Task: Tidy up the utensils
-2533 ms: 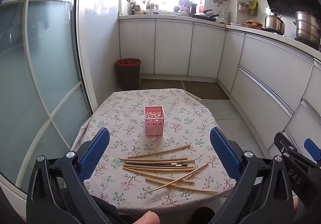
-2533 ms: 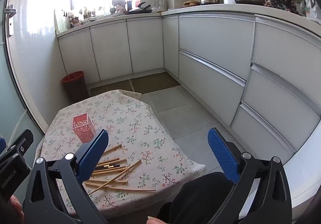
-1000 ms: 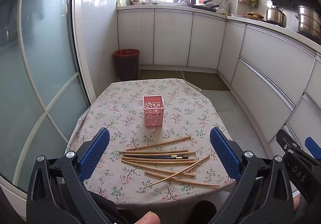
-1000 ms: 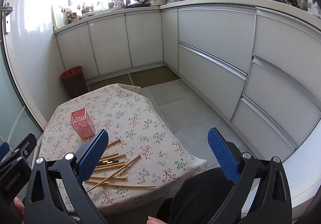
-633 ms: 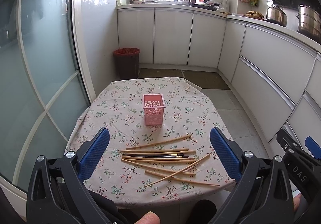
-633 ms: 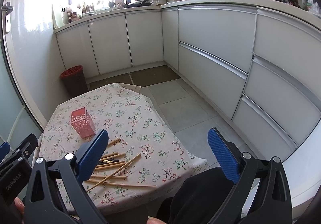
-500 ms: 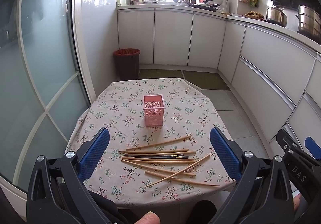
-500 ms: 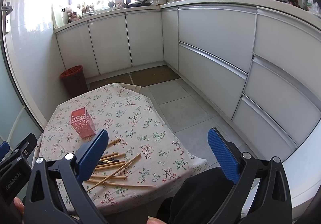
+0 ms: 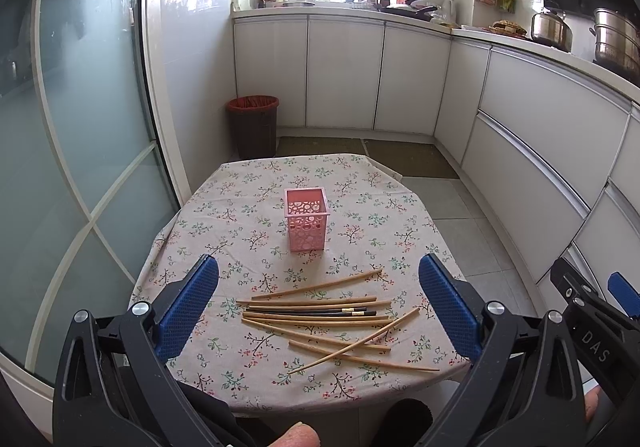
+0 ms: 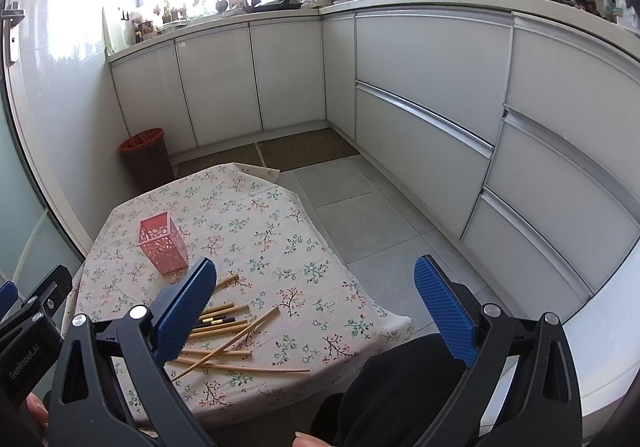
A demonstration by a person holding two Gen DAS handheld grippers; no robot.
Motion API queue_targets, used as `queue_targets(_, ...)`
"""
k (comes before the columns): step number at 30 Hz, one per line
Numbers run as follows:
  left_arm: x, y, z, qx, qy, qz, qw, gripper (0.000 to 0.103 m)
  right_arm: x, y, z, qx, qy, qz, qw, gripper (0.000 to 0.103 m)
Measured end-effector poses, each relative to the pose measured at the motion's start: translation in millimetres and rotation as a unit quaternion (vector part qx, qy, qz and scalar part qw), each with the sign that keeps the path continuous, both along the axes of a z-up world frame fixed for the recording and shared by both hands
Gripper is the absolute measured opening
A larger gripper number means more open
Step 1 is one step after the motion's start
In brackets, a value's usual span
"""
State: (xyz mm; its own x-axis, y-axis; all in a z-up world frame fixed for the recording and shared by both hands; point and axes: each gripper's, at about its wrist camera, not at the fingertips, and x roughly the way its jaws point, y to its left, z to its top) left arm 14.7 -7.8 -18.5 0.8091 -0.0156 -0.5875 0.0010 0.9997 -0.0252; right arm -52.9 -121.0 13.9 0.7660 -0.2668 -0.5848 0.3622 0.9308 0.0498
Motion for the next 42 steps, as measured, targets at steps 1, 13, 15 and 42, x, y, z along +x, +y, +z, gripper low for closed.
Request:
queue_targets(1, 0.3, 0.0, -0.2, 0.000, 0.000, 0.000, 1.0000, 0.096, 0.4, 0.0, 0.0, 0.000, 0.000, 0.000, 1.000, 0.096)
queue_targets(13, 9.6, -2.4, -6.9, 0.003, 0.014, -0.004, 0.9999, 0.096, 8.1, -0.6, -6.3, 0.003, 0.011, -0.002, 1.000, 0.097)
queue_targets(15, 14.2, -4.6, -10.3, 0.005, 0.022, -0.012, 0.9997, 0.096, 11.9, -3.2, -9.6, 0.016, 0.019, 0.000, 1.000, 0.097)
queue_targets(42, 262.6, -115.6, -229.4, 0.162, 0.410, -0.308, 0.8432, 0.071, 77.1, -83.8, -157.5, 0.392, 0.226, -0.021, 0.892, 0.096)
